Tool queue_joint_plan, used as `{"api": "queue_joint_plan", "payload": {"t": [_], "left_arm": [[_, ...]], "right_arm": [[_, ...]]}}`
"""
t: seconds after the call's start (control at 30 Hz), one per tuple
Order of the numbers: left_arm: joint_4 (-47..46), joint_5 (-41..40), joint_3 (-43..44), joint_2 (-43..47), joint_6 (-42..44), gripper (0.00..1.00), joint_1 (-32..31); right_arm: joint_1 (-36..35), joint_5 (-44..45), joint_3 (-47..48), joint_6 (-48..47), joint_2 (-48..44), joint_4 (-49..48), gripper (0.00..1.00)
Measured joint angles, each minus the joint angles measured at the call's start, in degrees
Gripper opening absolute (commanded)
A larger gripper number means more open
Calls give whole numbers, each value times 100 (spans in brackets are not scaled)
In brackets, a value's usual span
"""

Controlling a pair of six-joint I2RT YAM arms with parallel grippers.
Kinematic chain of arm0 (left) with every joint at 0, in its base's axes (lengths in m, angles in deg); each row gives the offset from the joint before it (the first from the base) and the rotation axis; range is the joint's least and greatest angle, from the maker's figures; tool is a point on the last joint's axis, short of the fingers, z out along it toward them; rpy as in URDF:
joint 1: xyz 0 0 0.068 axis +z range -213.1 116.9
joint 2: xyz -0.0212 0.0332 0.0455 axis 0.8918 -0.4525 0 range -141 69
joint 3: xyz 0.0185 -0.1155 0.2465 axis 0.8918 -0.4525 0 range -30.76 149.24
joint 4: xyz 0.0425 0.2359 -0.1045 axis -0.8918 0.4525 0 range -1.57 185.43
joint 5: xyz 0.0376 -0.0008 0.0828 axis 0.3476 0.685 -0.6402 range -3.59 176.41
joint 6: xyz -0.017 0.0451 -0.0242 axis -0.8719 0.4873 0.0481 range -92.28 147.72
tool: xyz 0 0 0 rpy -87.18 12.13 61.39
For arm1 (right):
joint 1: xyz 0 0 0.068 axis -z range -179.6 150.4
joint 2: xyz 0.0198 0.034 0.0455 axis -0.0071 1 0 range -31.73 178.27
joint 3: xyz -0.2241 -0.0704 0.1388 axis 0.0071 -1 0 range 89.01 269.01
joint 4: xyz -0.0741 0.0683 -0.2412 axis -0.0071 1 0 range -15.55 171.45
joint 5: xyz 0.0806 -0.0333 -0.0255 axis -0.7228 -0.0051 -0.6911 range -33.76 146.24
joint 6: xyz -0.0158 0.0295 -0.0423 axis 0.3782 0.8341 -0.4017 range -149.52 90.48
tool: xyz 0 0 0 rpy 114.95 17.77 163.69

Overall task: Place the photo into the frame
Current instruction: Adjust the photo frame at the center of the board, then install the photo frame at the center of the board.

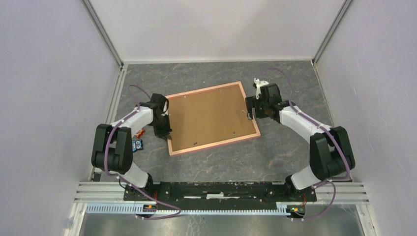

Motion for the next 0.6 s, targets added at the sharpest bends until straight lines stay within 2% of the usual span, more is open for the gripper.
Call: {"api": "queue_joint_plan", "payload": {"t": [0.37,0.6], "left_arm": [[2,74,-59,35,197,2,-136],[11,55,-48,22,197,2,-138]], "right_arm": [[4,-72,767,-208,1128,-127,81],[4,-83,769,-249,1266,-127,74]]}}
